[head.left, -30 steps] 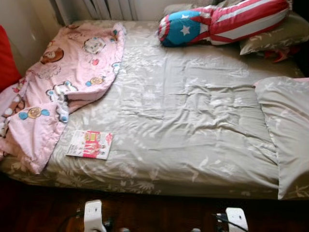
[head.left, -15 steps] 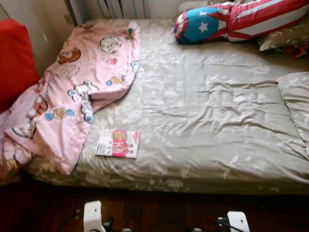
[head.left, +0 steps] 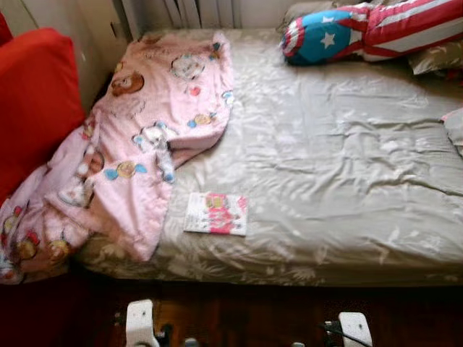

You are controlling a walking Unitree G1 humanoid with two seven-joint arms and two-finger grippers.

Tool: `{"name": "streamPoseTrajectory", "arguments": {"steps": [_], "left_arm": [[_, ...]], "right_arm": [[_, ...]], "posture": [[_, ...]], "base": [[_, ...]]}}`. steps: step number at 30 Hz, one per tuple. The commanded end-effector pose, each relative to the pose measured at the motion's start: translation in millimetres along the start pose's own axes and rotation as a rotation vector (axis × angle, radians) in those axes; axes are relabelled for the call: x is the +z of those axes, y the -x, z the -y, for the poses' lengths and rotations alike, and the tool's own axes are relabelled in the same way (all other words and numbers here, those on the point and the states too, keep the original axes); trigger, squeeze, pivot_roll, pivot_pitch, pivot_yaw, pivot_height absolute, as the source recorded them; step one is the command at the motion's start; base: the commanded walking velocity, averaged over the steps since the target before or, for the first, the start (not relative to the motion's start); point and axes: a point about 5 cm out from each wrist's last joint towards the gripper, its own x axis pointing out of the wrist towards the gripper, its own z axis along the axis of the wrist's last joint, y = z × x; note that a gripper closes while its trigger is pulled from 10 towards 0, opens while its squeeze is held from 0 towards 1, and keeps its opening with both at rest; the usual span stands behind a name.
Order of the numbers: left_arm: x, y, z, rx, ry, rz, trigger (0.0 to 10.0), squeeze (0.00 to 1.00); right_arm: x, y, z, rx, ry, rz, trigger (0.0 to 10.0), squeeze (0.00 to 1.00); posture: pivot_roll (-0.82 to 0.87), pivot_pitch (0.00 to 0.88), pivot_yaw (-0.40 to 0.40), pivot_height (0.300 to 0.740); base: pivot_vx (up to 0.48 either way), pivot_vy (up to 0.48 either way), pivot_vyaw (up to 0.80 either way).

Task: Clean up the room

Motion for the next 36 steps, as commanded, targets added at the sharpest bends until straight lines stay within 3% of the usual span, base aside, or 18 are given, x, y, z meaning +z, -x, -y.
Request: {"name": "streamPoseTrajectory", "arguments": {"steps": [1,36], "left_arm": [[-8.5,1.9,1.3,0.003,-0.004,-0.033,10.0,0.00],[-1.7,0.3,5.5,0.000,0.003,0.001,10.0,0.00]], "right_arm": [[-11.2,2.6,4.5,-0.011,-0.002,-0.041,10.0,0.00],[-7.3,1.8,5.6,-0.012,0.029,-0.027,10.0,0.00]], "posture": [[-0.09,0.205,0.033,0.740],[-0.10,0.194,0.027,0.740]], "base": [[0.000,0.371,0.00],[0.014,0.031,0.00]]}}
